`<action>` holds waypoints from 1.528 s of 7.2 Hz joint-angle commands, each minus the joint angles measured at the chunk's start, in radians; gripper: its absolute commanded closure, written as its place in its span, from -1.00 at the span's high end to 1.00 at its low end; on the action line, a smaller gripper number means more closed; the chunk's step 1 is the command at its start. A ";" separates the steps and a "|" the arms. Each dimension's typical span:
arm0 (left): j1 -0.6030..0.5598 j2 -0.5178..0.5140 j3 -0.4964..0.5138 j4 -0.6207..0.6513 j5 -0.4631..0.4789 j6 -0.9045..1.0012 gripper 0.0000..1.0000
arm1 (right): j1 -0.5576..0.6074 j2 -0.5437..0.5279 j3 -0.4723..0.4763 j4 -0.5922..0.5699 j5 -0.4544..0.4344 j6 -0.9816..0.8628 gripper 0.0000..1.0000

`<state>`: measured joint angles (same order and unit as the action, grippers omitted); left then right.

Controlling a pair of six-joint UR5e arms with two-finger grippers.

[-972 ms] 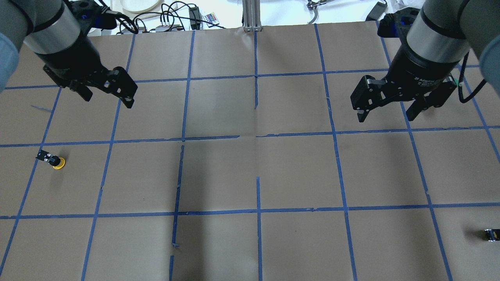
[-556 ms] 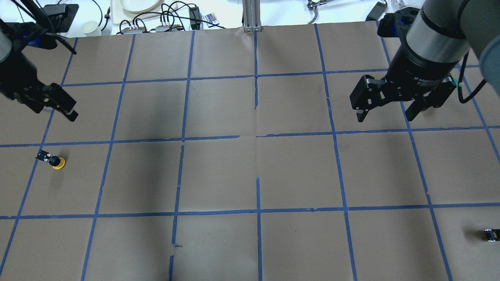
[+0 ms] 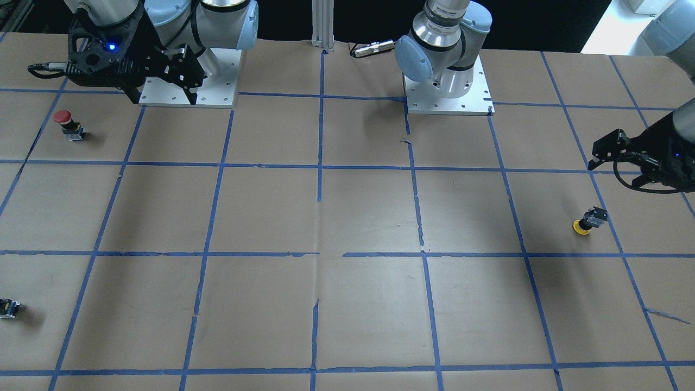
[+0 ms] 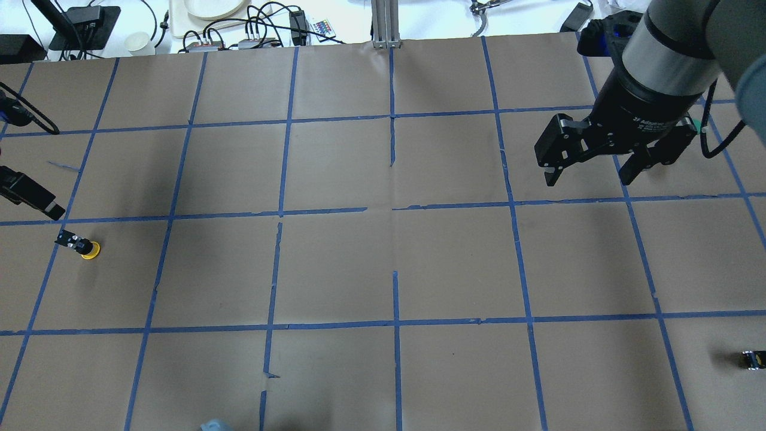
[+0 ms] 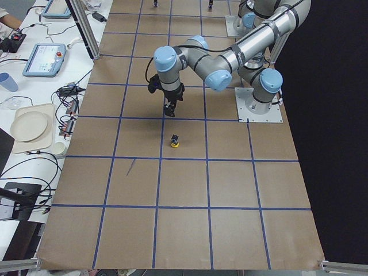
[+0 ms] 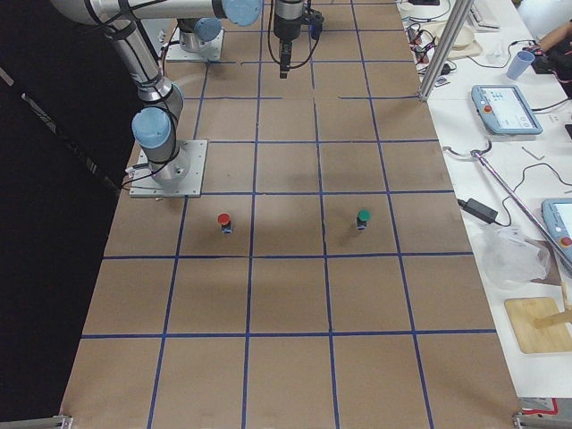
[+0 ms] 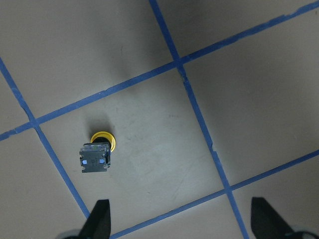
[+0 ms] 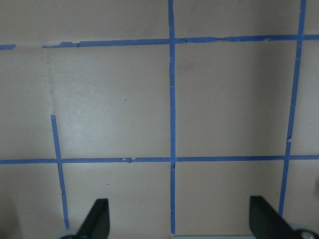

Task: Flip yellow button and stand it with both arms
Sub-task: 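Lower the left gripper and close it on the yellow button's base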

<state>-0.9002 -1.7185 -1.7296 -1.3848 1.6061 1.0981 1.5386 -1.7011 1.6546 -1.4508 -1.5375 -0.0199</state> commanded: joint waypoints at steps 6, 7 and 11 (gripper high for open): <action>0.057 -0.151 -0.151 0.389 0.003 0.147 0.97 | 0.000 0.000 0.001 0.001 0.000 -0.002 0.99; 0.061 -0.167 -0.151 0.389 0.002 0.146 0.96 | 0.000 0.000 0.002 0.003 -0.001 -0.003 0.99; 0.064 -0.173 -0.153 0.391 0.000 0.125 -0.07 | 0.000 -0.002 0.014 0.000 -0.001 0.000 0.99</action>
<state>-0.8364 -1.8903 -1.8827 -0.9953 1.6063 1.2330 1.5385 -1.7027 1.6679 -1.4510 -1.5390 -0.0202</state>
